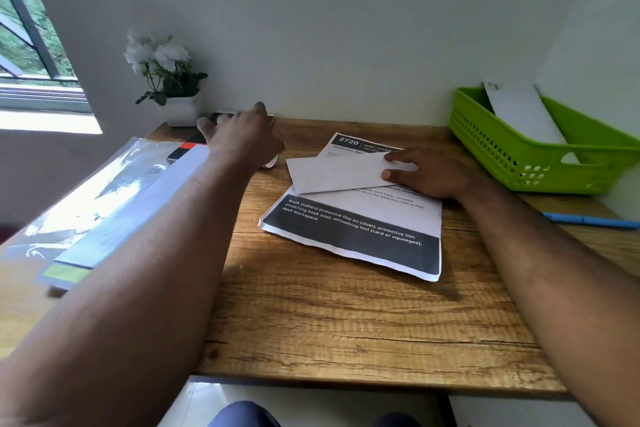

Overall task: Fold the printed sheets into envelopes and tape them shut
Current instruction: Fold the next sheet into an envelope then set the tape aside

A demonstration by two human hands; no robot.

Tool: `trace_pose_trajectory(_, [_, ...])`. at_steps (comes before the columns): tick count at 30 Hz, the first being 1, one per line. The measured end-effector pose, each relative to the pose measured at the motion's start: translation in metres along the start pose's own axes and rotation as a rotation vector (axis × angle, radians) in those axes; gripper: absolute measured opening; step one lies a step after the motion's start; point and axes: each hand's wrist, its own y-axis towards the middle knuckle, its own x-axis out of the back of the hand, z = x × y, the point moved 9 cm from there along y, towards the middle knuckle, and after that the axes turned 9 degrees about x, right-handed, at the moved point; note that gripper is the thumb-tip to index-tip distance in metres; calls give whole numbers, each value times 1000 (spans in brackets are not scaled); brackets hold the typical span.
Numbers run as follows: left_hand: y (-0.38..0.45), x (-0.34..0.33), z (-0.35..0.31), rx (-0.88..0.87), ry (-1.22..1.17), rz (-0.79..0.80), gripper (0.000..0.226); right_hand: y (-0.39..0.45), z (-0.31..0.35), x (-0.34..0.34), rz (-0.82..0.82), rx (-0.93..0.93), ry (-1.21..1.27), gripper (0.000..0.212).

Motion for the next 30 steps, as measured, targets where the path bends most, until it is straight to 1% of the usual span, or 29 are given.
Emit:
trace_pose_trajectory(1, [1, -5, 1, 1, -8, 32, 38, 0, 0, 0, 2, -2, -9, 97])
trace_pose_trajectory(3, [1, -5, 1, -16, -51, 10, 37, 0, 3, 1, 15, -2, -45, 94])
trace_pose_trajectory(5, [-1, 5, -1, -27, -105, -52, 48, 0, 6, 2, 13, 7, -85, 97])
trace_pose_trajectory(6, [-3, 16, -3, -33, -151, -114, 54, 0, 8, 2, 17, 11, -94, 102])
trace_pose_trajectory(7, [-5, 27, -6, -39, -234, -190, 58, 0, 9, 1, 21, 15, -97, 104])
trace_pose_trajectory(8, [-9, 38, -10, -52, -385, -244, 62, 1, 10, 0, 27, 11, -87, 105])
trace_pose_trajectory(9, [-12, 45, -16, -78, -608, -239, 64, 1, 13, -2, 36, 10, -82, 104])
trace_pose_trajectory(10, [-16, 45, -24, -117, -865, -166, 65, 1, 18, -5, 53, 11, -84, 100])
trace_pose_trajectory(11, [-21, 41, -34, -161, -1082, -55, 68, 0, 23, -6, 54, 16, -89, 93])
trace_pose_trajectory(12, [-27, 37, -45, -201, -1213, 48, 71, 0, 29, -3, 19, 22, -85, 84])
trace_pose_trajectory(13, [-35, 31, -54, -234, -1267, 138, 76, -1, 36, 5, -60, 40, -57, 73])
trace_pose_trajectory(15, [-46, 18, -71, -280, -1285, 282, 81, -8, 49, 31, -292, 93, 131, 48])
trace_pose_trajectory(16, [-50, 10, -76, -281, -1297, 350, 83, -13, 52, 40, -383, 111, 285, 37])
trace_pose_trajectory(18, [-55, -3, -84, -255, -1336, 468, 85, -19, 57, 51, -485, 154, 612, 22])
trace_pose_trajectory(19, [-57, -9, -87, -236, -1356, 523, 85, -20, 59, 52, -496, 167, 720, 18])
trace_pose_trajectory(20, [-60, -15, -90, -222, -1381, 581, 85, -19, 62, 48, -477, 180, 794, 18])
trace_pose_trajectory(23, [-69, -24, -100, -211, -1426, 737, 82, -15, 67, 37, -414, 202, 849, 27])
trace_pose_trajectory(25, [-73, -27, -104, -235, -1420, 811, 82, -15, 65, 35, -434, 200, 920, 24])
trace_pose_trajectory(28, [-72, -28, -103, -249, -1378, 816, 88, -15, 57, 36, -486, 164, 1045, 14])
trace_pose_trajectory(30, [-70, -29, -103, -250, -1375, 804, 91, -15, 55, 36, -494, 151, 1057, 13])
